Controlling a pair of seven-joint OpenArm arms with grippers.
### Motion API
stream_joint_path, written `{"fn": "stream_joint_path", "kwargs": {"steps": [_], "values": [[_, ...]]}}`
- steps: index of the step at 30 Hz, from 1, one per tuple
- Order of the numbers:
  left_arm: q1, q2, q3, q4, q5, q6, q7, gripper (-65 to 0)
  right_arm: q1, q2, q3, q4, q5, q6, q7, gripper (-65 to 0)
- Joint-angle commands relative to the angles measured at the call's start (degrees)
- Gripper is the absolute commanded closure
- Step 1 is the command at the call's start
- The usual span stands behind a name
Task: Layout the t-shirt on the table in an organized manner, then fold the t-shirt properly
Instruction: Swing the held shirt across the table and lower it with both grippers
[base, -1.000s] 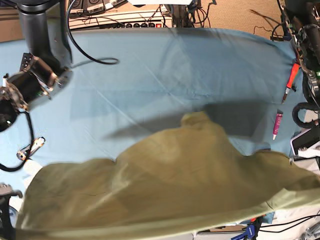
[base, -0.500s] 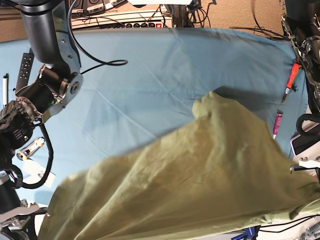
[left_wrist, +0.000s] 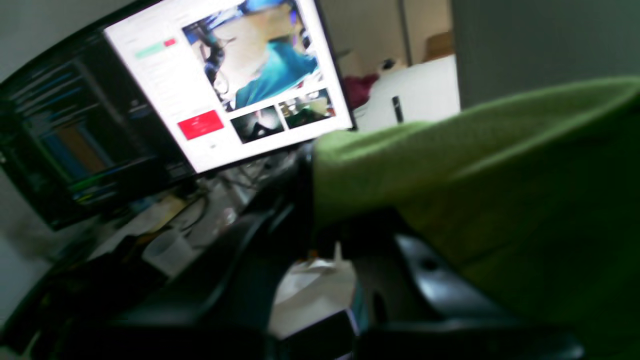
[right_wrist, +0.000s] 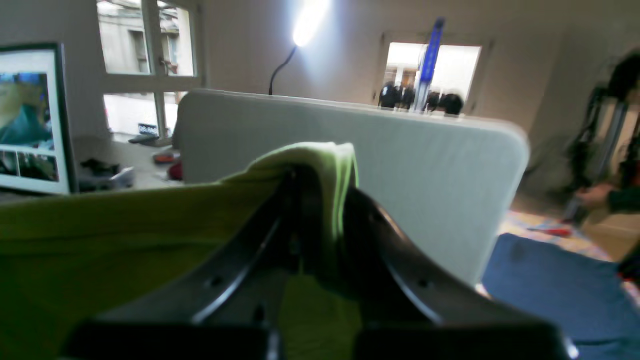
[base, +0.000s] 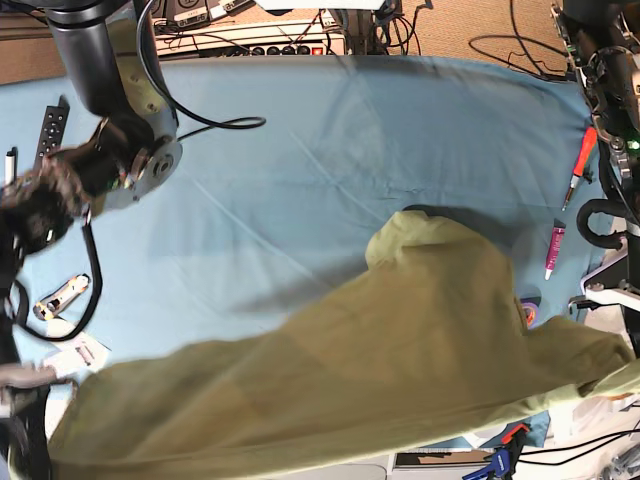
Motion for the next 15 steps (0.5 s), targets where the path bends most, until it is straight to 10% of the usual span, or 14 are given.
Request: {"fn": "stream_joint_path", "kwargs": {"steps": [1, 15], "values": [[-0.37, -0.81, -0.46, 0.5, 0.85, 0.74, -1.07, 0.0, 0.04, 0.55, 0.15, 2.05, 0.24, -0.07, 1.55, 0.0], [0.92, -0.79, -0.44, 0.5, -5.4, -2.73, -1.79, 0.0, -17.25, 0.52, 7.98, 15.85, -1.33, -2.14, 1.95, 0.0]]}}
